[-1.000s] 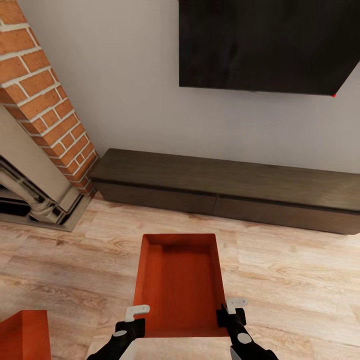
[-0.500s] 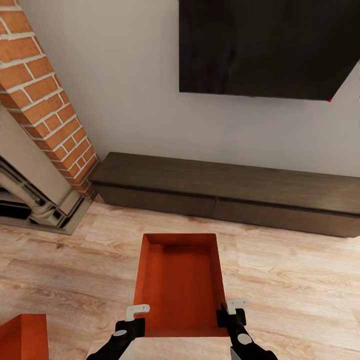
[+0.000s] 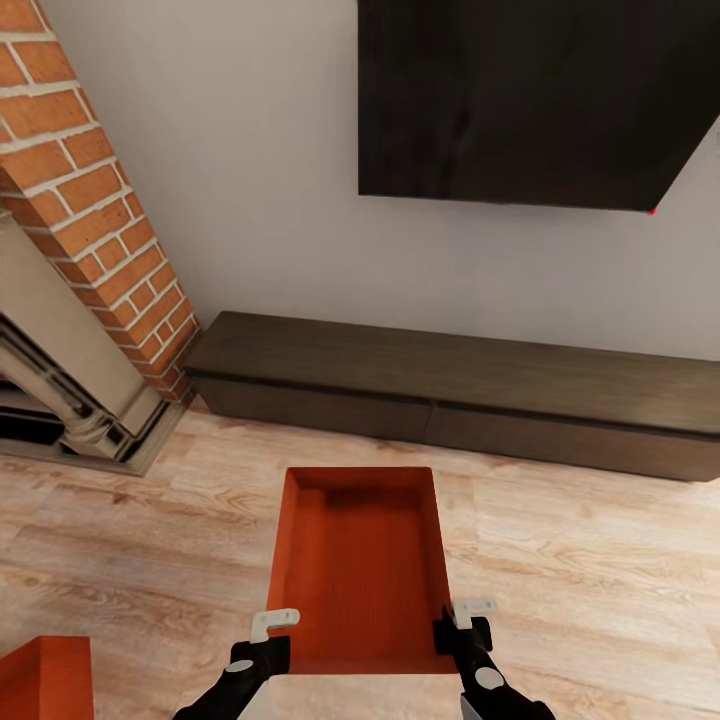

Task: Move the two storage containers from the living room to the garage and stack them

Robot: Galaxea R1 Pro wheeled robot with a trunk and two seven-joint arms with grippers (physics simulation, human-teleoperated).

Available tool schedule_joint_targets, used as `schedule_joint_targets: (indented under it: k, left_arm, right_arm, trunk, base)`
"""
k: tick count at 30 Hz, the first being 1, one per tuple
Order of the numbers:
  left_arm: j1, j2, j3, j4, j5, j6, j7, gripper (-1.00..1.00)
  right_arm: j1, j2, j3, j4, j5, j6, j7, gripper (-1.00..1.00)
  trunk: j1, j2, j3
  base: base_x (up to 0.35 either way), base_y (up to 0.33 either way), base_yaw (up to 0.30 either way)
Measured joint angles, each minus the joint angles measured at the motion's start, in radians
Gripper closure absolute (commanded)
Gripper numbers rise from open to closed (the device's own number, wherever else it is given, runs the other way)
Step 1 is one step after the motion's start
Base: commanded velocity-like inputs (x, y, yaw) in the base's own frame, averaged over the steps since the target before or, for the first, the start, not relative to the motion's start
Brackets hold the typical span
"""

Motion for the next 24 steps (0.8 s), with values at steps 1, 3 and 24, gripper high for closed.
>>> schedule_joint_targets:
  k: [1, 3, 24]
  left_arm:
    - [0.0, 0.0, 0.0, 0.0, 0.0, 0.0, 0.0, 1.0]
    - [0.0, 0.0, 0.0, 0.0, 0.001, 0.0, 0.0, 1.0]
    - [0.0, -0.001, 0.0, 0.0, -0.001, 0.0, 0.0, 1.0]
  right_arm:
    - [0.0, 0.0, 0.0, 0.0, 0.0, 0.0, 0.001, 1.0]
    - [0.0, 0.0, 0.0, 0.0, 0.0, 0.001, 0.001, 1.0]
    - [0.0, -0.001, 0.0, 0.0, -0.001, 0.0, 0.003, 1.0]
  trunk:
    - [0.0, 0.0, 0.002]
    - [0.0, 0.0, 0.005]
    - [0.0, 0.0, 0.038]
  base:
    - [0.0, 0.0, 0.0]
    - [0.0, 0.0, 0.0]
    - [0.0, 0.0, 0.0]
